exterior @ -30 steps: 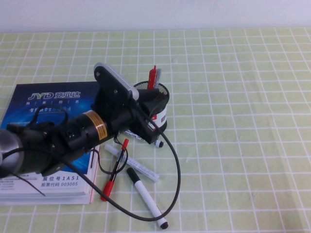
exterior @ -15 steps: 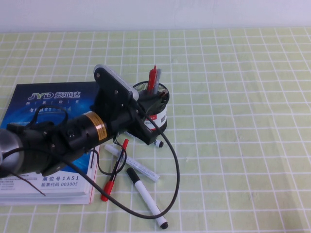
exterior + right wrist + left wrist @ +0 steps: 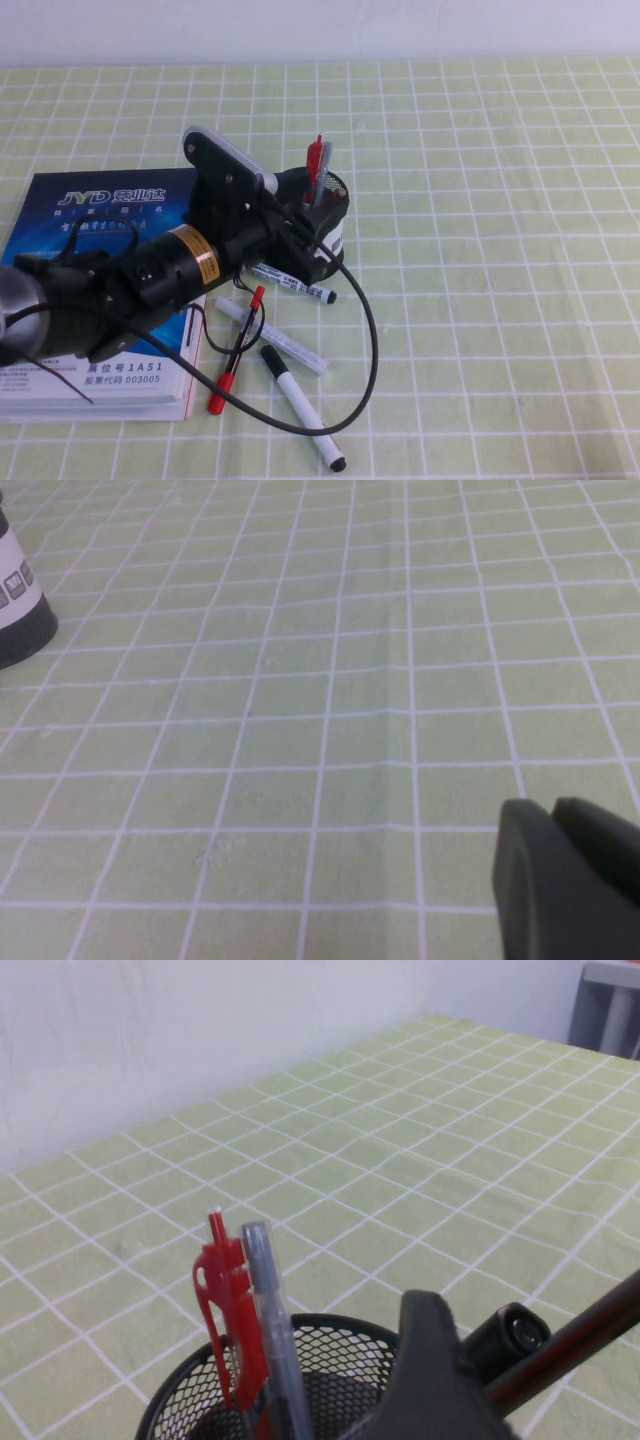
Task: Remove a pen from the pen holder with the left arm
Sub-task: Pick up the pen from the pen holder
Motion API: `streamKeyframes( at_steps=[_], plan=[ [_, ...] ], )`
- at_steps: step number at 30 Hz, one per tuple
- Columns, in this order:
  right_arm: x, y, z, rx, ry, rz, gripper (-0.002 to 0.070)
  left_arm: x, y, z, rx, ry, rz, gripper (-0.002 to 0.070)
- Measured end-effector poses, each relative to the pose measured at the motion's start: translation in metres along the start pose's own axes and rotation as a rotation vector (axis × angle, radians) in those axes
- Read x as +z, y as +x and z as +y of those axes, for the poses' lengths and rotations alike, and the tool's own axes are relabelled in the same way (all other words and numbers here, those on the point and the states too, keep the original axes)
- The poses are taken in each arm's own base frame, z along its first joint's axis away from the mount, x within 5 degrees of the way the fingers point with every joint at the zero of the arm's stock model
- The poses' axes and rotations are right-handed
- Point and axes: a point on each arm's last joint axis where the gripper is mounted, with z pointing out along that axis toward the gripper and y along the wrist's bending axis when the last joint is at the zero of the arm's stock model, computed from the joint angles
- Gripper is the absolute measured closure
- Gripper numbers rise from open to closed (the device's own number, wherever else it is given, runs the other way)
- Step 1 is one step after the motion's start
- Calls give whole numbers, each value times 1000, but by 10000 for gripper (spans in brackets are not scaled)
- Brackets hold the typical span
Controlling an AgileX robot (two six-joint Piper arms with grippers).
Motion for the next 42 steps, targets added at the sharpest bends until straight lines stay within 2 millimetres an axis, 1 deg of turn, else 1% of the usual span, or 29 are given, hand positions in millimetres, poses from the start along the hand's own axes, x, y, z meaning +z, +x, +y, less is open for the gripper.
streamKeyframes(
  at_steps=[1,3,7,10,14,16,20,27,29,31,34,35,42],
  plan=[
    [0,0,0,0,0,0,691,0,0,0,-2,0,0,281],
    [0,0,0,0,0,0,691,0,0,0,-2,1,-2,254],
    [0,0,0,0,0,0,691,0,-2,0,-10,2,-25,240],
    [0,0,0,0,0,0,691,1,-6,1,-12,-3,-41,244],
    [0,0,0,0,0,0,691,6,-13,5,-3,-7,-64,284],
    [0,0,0,0,0,0,691,9,-16,6,1,-9,-74,293],
    [0,0,0,0,0,0,691,12,-12,8,-20,-7,-40,299],
    [0,0,0,0,0,0,691,17,2,7,-59,6,21,305],
    [0,0,0,0,0,0,691,18,3,7,-60,6,24,326],
    [0,0,0,0,0,0,691,18,5,7,-64,3,30,378],
    [0,0,0,0,0,0,691,19,5,8,-60,3,29,519],
    [0,0,0,0,0,0,691,19,3,8,-52,0,23,548],
    [0,0,0,0,0,0,691,19,1,10,-65,-14,15,554]
  ],
)
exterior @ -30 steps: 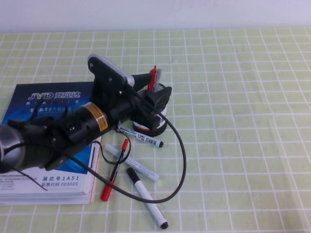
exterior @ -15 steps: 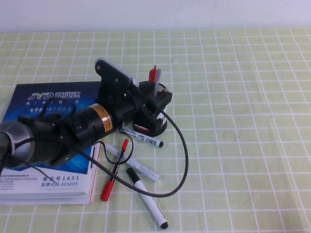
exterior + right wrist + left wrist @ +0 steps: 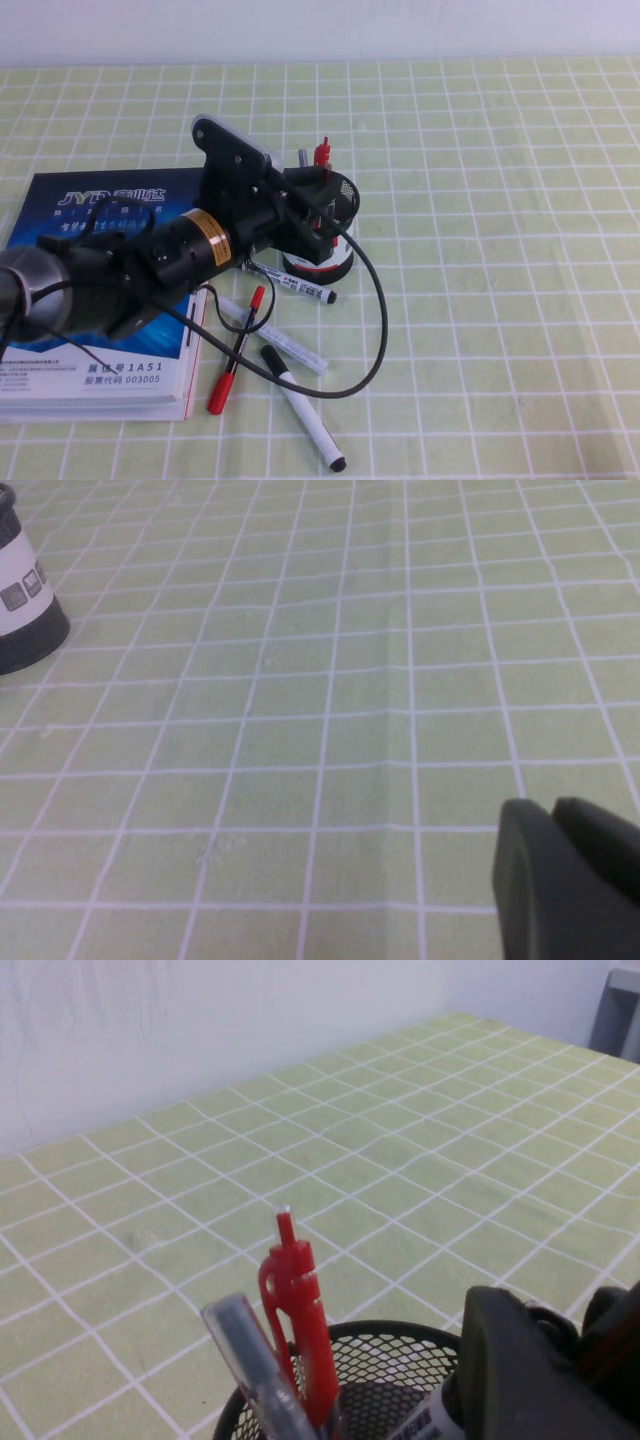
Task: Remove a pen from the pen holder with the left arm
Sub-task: Pick up the pen from the pen holder
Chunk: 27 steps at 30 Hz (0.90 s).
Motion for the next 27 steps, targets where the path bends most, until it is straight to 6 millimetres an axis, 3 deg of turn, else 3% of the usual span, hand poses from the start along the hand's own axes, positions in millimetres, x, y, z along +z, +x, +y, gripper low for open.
streamKeyframes(
  at_steps=[7,18,27],
  plan=[
    [0,0,0,0,0,0,691,-1,-1,0,20,-2,0,556],
    [0,0,0,0,0,0,691,-21,-37,-1,86,-42,-32,563],
    [0,0,0,0,0,0,691,-25,-42,-4,96,-20,-25,563]
  ],
)
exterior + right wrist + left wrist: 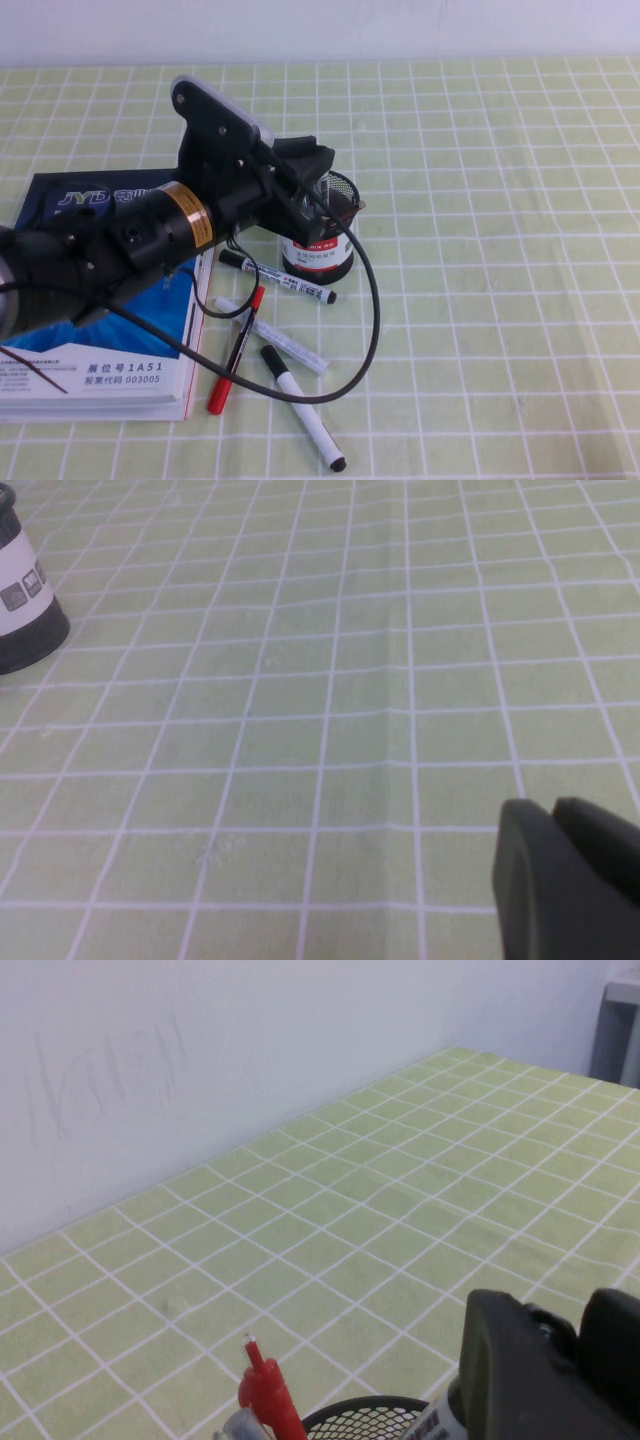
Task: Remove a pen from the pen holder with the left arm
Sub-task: Pick up the pen from the pen holder
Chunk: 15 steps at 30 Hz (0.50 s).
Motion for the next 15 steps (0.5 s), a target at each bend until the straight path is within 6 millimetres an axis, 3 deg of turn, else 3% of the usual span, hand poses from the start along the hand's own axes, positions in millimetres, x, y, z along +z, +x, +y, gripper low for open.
streamKeyframes(
  at_steps=[7,15],
  plan=[
    [0,0,0,0,0,0,691,0,2,0,-8,-4,18,565],
    [0,0,0,0,0,0,691,-4,-8,-1,-3,10,-37,565]
  ],
)
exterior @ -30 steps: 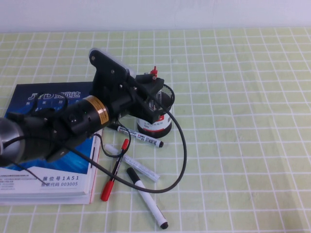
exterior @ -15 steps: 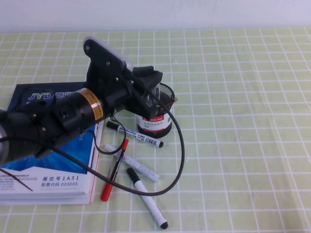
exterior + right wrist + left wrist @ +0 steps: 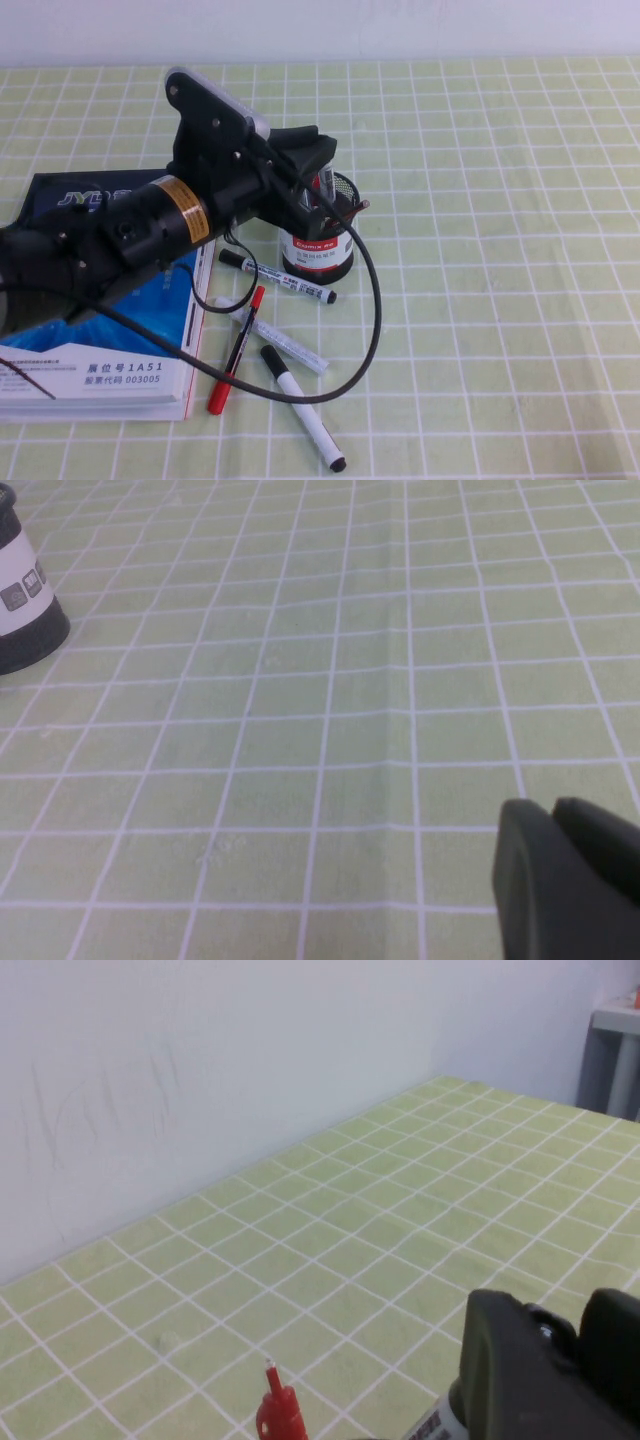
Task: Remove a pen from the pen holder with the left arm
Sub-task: Pick up the pen from the pen holder, then place the pen on the table
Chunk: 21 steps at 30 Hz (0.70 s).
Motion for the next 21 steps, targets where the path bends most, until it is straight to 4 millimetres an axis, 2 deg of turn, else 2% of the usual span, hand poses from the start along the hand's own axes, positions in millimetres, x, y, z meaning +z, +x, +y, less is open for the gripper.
streamKeyframes(
  at_steps=[7,13,16,21],
  plan=[
    [0,0,0,0,0,0,691,-21,-36,-4,15,7,-98,566],
    [0,0,0,0,0,0,691,-36,-56,-17,-5,110,-142,566],
    [0,0,0,0,0,0,691,-40,-64,-30,8,163,-150,566],
    [0,0,0,0,0,0,691,-38,-73,-69,21,274,-156,566]
  ],
)
